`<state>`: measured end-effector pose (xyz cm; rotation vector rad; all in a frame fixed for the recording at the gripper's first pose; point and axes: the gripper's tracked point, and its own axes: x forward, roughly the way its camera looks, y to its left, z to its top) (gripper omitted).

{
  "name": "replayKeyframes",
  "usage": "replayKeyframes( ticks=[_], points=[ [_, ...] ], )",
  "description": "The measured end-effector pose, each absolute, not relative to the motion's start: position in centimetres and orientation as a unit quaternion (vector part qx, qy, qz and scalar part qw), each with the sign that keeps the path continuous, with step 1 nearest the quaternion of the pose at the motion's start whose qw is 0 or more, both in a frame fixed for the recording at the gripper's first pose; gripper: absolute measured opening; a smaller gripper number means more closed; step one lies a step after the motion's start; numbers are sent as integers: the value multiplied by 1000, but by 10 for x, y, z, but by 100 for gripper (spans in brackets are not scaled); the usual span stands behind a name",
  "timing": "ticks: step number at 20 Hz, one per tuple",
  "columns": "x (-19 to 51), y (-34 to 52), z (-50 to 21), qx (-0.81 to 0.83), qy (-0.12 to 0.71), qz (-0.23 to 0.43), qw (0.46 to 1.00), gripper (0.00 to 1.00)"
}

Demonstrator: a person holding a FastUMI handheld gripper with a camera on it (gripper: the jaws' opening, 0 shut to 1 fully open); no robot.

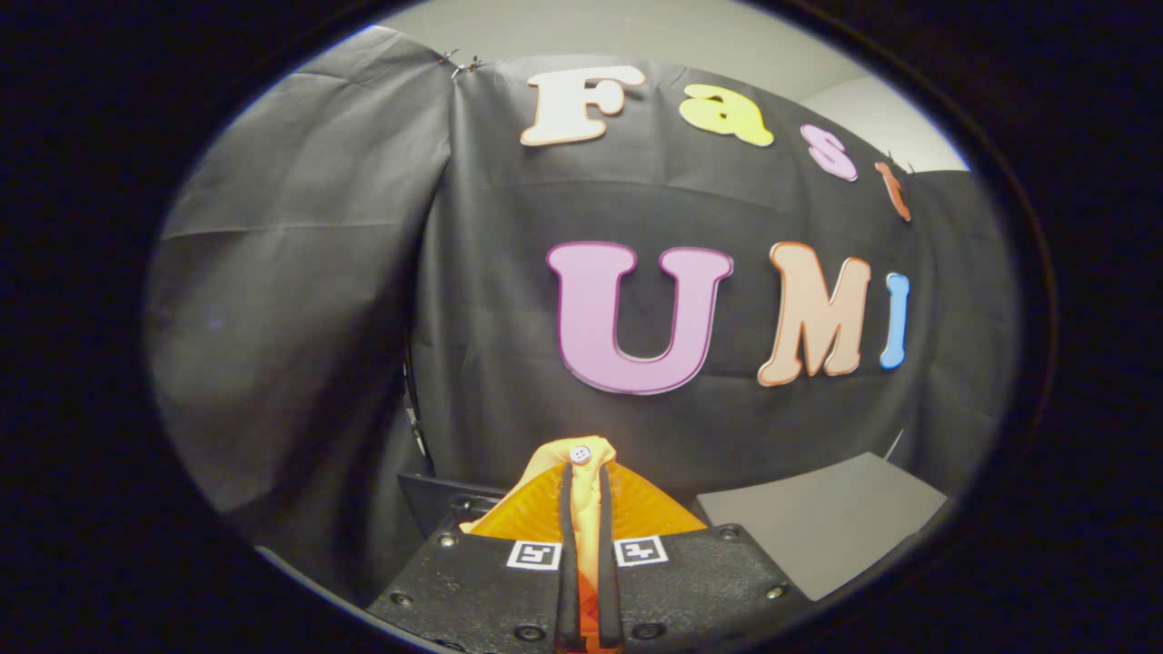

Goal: Put the clothes into the washing machine and then close the washing machine lid.

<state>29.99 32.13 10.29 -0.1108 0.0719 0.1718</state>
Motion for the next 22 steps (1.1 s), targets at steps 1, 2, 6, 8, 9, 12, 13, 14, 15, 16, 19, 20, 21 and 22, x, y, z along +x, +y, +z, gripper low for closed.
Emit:
replayKeyframes(
  ticks=[1, 2, 6, 8, 9, 12, 13, 14, 15, 16, 19, 20, 21, 22],
  points=[
    [303, 325, 89, -56, 45, 88, 994, 7],
    [307, 330, 76, -56, 51, 90, 993, 8],
    [318, 338, 12, -44, 87, 95, 991, 8],
    [321, 340, -20, -42, 106, 94, 989, 8],
    [322, 342, -36, -39, 116, 97, 988, 8],
    [323, 350, -82, -41, 139, 103, 984, 8],
    [323, 351, -96, -40, 146, 103, 983, 8],
    [324, 353, -111, -39, 156, 102, 982, 8],
    [323, 355, -127, -36, 166, 102, 980, 8],
    [322, 357, -144, -35, 180, 104, 978, 8],
    [319, 357, -191, -40, 208, 104, 972, 8],
    [318, 358, -205, -42, 216, 104, 970, 8],
    [317, 358, -216, -45, 223, 104, 968, 8],
    [318, 357, -225, -47, 228, 101, 967, 8]
  ],
)
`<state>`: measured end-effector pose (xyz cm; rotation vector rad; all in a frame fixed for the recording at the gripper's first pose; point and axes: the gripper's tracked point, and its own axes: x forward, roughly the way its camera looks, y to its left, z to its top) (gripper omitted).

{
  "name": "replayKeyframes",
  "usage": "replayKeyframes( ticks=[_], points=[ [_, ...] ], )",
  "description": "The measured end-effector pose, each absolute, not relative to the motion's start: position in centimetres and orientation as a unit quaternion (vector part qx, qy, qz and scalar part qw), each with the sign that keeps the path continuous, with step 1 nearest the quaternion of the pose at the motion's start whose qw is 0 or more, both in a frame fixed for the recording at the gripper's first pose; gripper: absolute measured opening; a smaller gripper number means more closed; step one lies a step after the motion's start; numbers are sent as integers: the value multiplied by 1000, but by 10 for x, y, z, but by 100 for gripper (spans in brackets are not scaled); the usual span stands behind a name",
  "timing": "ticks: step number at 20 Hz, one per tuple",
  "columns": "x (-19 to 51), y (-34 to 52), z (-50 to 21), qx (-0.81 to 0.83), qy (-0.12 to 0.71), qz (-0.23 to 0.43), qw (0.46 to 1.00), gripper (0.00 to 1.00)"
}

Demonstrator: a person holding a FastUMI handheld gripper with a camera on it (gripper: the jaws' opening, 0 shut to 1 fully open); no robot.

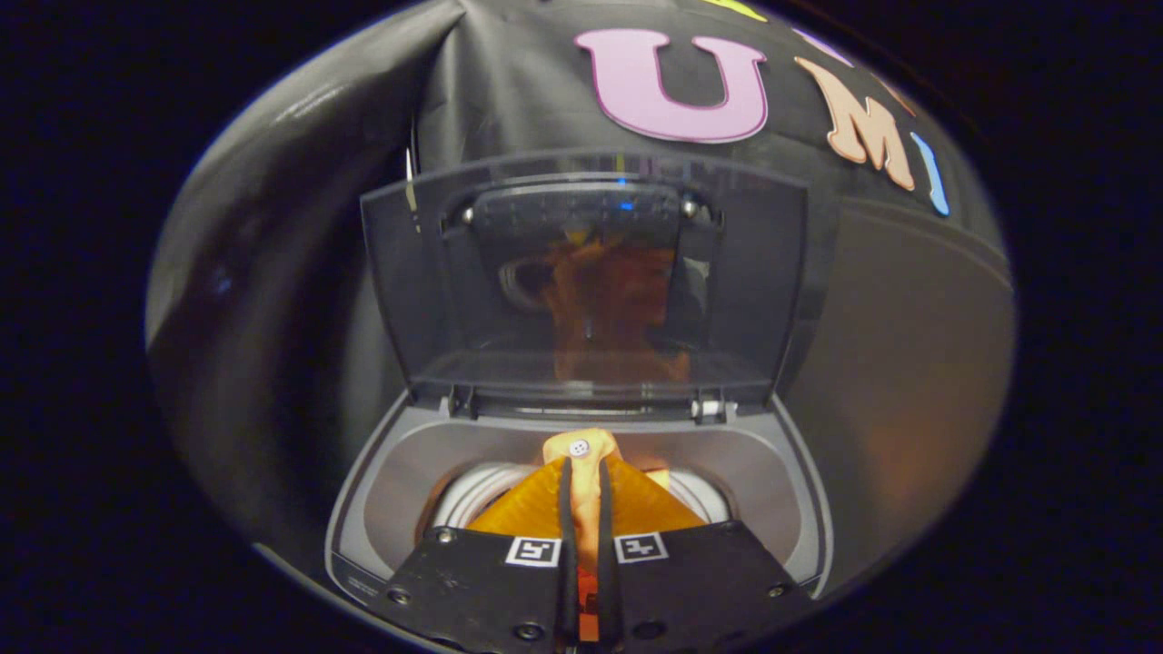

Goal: Put the clothes into the washing machine and then close the washing machine lid.

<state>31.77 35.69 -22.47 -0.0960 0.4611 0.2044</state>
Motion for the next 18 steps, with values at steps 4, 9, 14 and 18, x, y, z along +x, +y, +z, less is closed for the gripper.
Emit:
replayKeyframes(
  ticks=[4, 9, 14, 18],
  points=[
    [313, 357, -254, -67, 255, 109, 958, 15],
    [314, 360, -268, -99, 258, 118, 954, 75],
    [319, 359, -237, -70, 248, 110, 960, 98],
    [324, 363, -193, -53, 230, 111, 965, 98]
  ],
)
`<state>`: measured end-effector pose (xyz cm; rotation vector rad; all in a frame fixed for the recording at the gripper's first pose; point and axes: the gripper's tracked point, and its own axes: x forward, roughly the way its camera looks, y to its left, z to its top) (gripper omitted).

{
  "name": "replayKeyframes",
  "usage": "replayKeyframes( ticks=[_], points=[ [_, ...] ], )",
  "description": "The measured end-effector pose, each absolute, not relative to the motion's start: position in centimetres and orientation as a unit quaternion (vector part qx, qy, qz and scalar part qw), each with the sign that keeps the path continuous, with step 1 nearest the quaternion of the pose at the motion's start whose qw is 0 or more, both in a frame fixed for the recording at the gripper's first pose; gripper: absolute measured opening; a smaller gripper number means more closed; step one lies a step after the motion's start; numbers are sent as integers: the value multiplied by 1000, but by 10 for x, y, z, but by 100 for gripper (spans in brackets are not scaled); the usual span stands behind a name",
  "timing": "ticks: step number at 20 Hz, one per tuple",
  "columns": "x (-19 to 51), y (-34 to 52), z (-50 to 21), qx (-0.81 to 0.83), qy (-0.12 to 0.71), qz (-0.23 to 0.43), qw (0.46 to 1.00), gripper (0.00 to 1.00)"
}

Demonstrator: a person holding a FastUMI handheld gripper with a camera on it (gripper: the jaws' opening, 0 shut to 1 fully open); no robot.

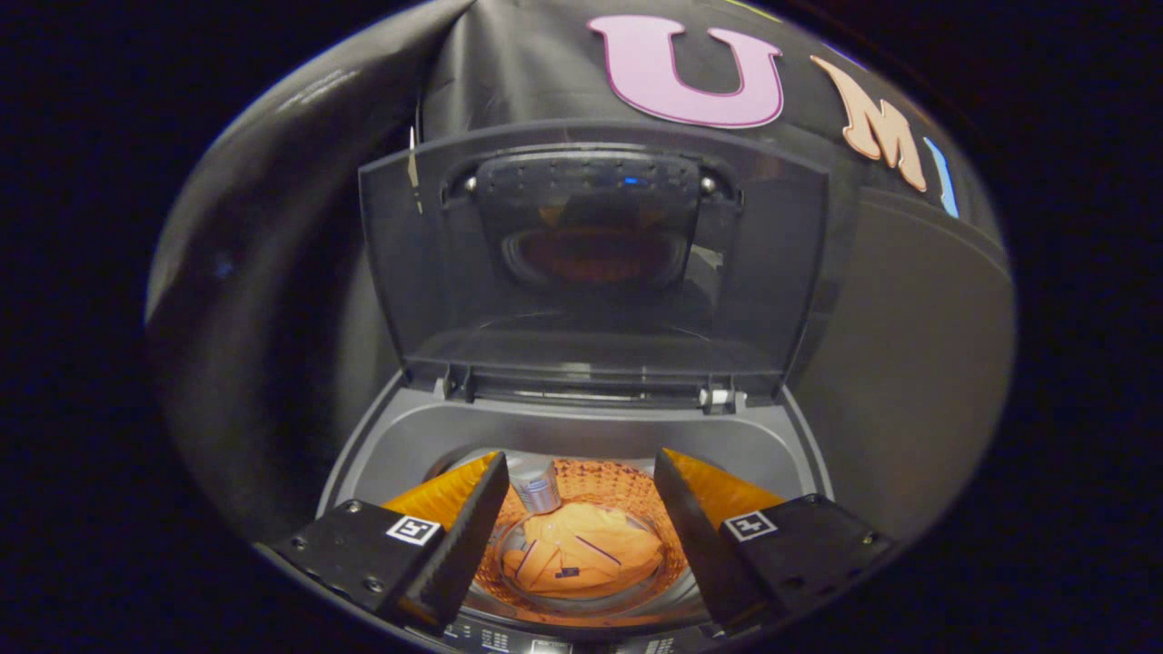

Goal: Put the clothes into the washing machine and then close the washing machine lid.

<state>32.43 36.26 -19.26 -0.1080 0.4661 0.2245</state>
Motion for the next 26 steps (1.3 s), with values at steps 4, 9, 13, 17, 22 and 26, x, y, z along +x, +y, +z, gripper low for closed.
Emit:
replayKeyframes(
  ticks=[4, 9, 13, 17, 22, 26],
  points=[
    [336, 373, -127, -36, 198, 127, 971, 98],
    [357, 389, -58, -27, 191, 151, 969, 98],
    [380, 400, 8, -21, 138, 149, 979, 98],
    [410, 402, 42, 24, 99, 135, 986, 97],
    [447, 408, 9, -52, 93, 109, 988, 97],
    [438, 403, -2, -23, 109, 80, 990, 97]
  ],
)
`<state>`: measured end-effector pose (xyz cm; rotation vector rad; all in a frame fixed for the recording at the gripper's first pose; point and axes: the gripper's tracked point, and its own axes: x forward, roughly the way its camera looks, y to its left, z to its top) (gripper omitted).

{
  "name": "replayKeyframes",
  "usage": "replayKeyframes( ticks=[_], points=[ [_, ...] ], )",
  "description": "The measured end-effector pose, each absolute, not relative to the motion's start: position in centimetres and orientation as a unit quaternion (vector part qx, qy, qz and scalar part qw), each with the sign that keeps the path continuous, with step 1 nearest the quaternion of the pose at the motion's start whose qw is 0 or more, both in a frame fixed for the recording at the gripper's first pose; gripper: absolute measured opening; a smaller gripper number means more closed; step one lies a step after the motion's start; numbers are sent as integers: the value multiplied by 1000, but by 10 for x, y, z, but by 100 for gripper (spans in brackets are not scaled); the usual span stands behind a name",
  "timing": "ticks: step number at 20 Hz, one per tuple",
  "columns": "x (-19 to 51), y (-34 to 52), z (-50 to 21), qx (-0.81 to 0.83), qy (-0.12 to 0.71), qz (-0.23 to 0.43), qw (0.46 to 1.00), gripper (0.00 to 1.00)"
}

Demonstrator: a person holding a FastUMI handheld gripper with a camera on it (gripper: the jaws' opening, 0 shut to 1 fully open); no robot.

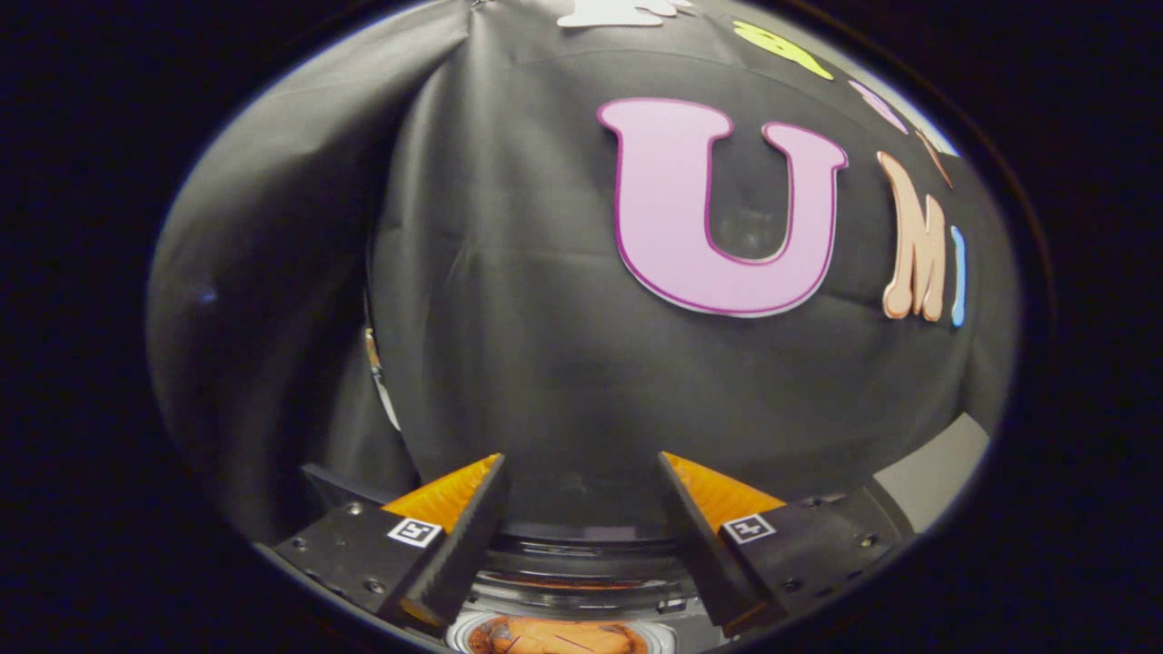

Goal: Put the clothes into the washing machine and then close the washing machine lid.

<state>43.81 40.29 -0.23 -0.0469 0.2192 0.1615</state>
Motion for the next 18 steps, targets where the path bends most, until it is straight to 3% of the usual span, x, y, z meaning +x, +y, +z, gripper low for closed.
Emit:
replayKeyframes(
  ticks=[5, 18],
  points=[
    [442, 399, 12, -15, 36, 68, 997, 100],
    [418, 395, 13, -21, 11, 59, 998, 99]
  ],
)
